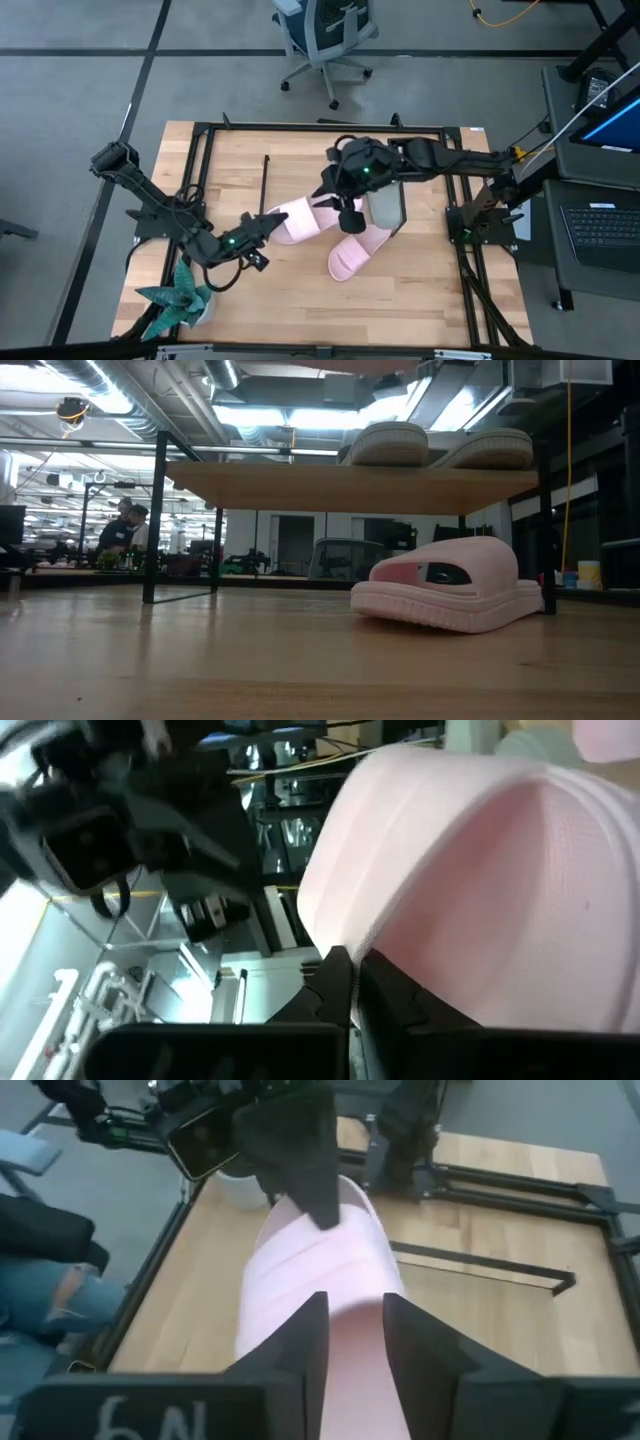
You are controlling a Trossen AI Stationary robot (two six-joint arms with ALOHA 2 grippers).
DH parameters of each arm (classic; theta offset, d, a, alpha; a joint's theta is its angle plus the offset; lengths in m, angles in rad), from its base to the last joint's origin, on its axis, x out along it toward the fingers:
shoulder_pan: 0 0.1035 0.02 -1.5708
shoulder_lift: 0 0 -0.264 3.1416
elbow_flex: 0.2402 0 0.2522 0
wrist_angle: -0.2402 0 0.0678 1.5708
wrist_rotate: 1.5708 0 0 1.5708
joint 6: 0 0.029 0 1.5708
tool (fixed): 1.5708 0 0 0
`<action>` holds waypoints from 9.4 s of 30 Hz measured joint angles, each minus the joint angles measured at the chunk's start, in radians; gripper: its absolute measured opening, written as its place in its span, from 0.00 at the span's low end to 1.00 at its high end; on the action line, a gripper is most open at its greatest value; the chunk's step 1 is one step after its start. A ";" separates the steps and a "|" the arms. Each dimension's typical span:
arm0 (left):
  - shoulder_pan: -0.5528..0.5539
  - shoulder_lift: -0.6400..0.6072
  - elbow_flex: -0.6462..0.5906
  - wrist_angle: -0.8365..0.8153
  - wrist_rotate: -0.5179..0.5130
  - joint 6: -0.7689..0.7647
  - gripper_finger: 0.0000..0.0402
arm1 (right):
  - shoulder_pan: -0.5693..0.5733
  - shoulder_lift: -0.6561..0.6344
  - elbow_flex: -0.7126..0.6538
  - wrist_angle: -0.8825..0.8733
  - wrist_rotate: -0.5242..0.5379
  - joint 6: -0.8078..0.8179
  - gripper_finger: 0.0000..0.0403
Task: Pick and place slides into the shelf
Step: Put the left pink slide on the shelf
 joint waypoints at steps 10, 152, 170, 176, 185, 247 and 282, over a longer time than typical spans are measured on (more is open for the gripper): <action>0.043 -0.001 0.000 0.053 -0.015 -0.011 0.00 | 0.141 0.002 -0.006 -0.048 0.267 -0.055 0.12; 0.187 0.091 0.090 -0.140 -0.302 -0.734 0.00 | 0.466 -0.515 -1.416 1.462 0.470 -0.084 0.06; 0.241 0.091 0.090 -0.139 -0.272 -0.629 0.00 | 0.274 -0.517 -1.192 1.365 0.525 -0.232 0.06; 0.275 0.091 0.090 -0.137 -0.212 -0.630 0.00 | 0.088 -0.517 -0.998 0.991 0.272 -0.089 0.06; 0.215 0.033 0.090 -0.052 -0.248 -0.583 0.00 | -0.194 -0.519 -0.580 0.593 -0.237 0.120 0.06; 0.172 -0.033 0.090 -0.032 -0.073 -0.226 0.00 | -0.306 -0.142 -0.402 0.486 -0.546 0.468 0.42; 0.175 -0.033 0.090 -0.004 -0.049 -0.245 0.00 | -0.304 -0.131 -0.335 0.345 -0.519 0.367 0.42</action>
